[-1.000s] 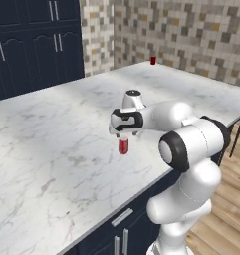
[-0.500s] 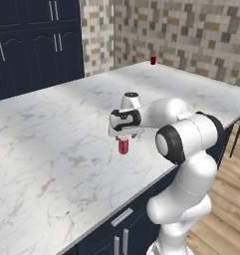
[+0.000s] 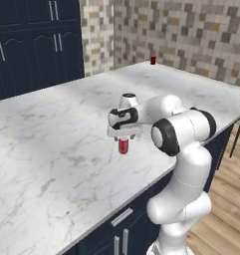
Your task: Four empty soda cans are scattered around the kitchen. Gather all the cans and cluster them next to the stove for recycling.
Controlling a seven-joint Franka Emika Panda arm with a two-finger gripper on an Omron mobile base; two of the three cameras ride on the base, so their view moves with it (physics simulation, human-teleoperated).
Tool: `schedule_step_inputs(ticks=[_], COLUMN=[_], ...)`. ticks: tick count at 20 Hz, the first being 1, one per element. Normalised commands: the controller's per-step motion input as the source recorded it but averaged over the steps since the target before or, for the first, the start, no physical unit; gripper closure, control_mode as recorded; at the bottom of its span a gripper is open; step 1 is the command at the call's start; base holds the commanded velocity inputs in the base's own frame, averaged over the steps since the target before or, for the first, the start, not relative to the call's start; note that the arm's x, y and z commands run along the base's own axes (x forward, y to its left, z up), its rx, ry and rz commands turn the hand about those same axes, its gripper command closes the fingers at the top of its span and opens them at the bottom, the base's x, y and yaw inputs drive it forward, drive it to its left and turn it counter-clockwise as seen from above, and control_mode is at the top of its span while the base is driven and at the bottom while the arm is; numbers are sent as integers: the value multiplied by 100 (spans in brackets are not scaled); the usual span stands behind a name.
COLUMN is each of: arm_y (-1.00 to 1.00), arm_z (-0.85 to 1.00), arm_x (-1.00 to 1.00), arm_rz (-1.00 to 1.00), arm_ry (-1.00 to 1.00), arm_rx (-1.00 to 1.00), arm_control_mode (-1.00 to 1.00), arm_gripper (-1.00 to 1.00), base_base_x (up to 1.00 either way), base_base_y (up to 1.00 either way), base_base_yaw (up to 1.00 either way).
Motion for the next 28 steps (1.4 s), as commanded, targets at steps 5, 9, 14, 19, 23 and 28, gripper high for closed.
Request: schedule_step_inputs(ticks=[5,9,14,19,23,28], arm_y=[7,2,0,0,0,0], arm_z=[-8,-1,0,-7,-13,-11], arm_x=[1,-3,-13,-9,0,1], arm_rz=[0,-1,-2,-2,0,0], arm_ry=[3,1,0,0,3,4], arm_rx=[0,0,-1,-3,-2,0], arm_control_mode=[-100,-100,-100,-100,-100,-100], arm_gripper=[-100,-100,-100,-100,-100,-100], base_base_x=[0,0,0,0,0,0], base_base_y=[0,0,0,0,0,0], base_base_yaw=[0,0,0,0,0,0])
